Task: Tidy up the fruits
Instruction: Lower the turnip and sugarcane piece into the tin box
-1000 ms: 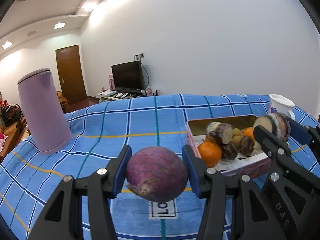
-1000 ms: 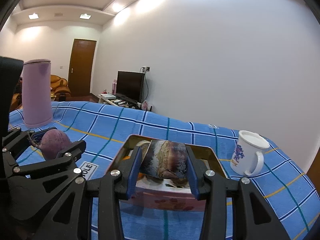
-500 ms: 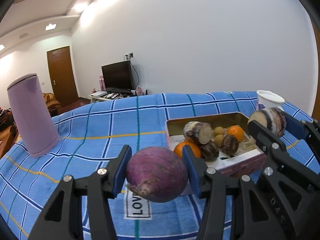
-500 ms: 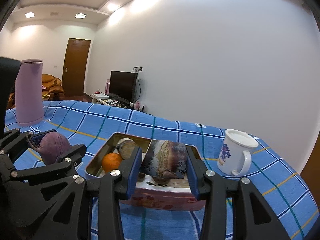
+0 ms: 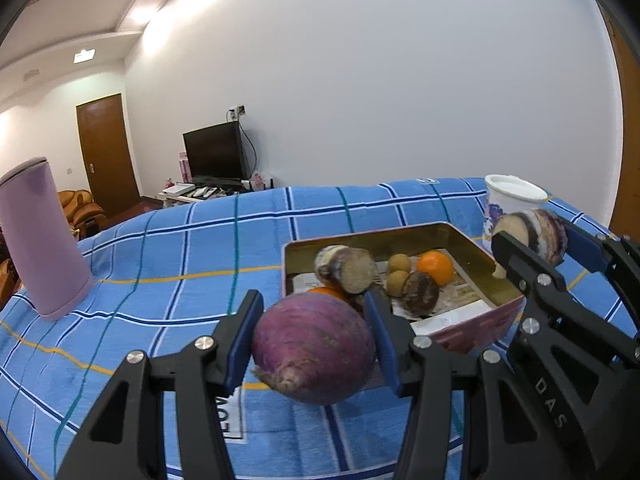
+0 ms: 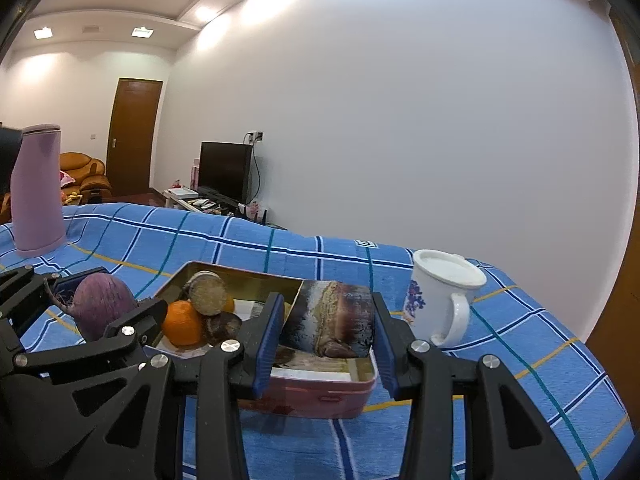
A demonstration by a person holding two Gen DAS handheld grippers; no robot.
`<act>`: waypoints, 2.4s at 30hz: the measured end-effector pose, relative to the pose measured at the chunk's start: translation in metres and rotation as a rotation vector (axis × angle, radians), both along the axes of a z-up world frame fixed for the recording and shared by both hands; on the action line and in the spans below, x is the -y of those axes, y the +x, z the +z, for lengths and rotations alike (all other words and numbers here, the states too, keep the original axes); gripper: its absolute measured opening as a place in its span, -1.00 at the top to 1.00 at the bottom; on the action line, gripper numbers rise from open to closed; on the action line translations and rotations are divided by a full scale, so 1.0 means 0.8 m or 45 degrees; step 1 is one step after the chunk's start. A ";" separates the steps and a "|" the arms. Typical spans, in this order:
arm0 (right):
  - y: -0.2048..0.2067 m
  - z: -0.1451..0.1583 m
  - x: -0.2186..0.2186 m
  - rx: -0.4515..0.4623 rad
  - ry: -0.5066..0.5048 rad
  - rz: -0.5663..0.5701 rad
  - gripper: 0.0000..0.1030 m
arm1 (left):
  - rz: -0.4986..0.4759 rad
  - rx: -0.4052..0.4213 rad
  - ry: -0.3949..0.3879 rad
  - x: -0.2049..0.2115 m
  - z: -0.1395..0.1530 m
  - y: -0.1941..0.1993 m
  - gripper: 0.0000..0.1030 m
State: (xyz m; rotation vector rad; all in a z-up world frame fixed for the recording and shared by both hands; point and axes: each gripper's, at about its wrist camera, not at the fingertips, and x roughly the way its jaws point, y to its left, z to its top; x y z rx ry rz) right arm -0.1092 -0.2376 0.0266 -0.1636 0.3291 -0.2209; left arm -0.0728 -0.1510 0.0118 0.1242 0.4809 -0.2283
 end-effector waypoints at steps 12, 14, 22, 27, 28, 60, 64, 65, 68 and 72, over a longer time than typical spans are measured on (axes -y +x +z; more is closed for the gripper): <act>0.007 0.002 0.034 -0.019 0.017 -0.086 0.13 | -0.075 -0.049 -0.032 0.034 -0.004 0.011 -0.06; 0.010 0.001 0.040 -0.029 0.018 -0.101 0.13 | -0.082 -0.052 -0.044 0.037 -0.003 0.013 -0.06; 0.025 -0.001 0.051 -0.084 0.031 -0.109 0.14 | -0.104 -0.092 -0.064 0.045 -0.004 0.027 -0.06; 0.036 0.003 0.050 -0.098 0.004 -0.097 0.14 | -0.093 -0.104 -0.075 0.046 -0.001 0.035 -0.06; 0.038 0.004 0.052 -0.098 0.002 -0.096 0.14 | -0.091 -0.104 -0.079 0.045 0.000 0.037 -0.06; 0.149 -0.024 0.072 -0.310 0.161 -0.013 0.14 | 0.038 -0.012 0.041 0.047 -0.005 0.095 -0.06; 0.159 -0.029 0.076 -0.358 0.167 0.015 0.14 | -0.003 -0.151 -0.037 0.037 -0.014 0.117 -0.05; 0.159 -0.029 0.076 -0.361 0.168 0.026 0.13 | -0.012 -0.173 -0.056 0.035 -0.016 0.122 -0.06; 0.160 -0.031 0.070 -0.362 0.147 0.056 0.13 | -0.018 -0.165 -0.058 0.034 -0.014 0.122 -0.06; 0.160 -0.032 0.076 -0.363 0.191 0.097 0.12 | -0.051 -0.175 -0.067 0.033 -0.014 0.124 -0.05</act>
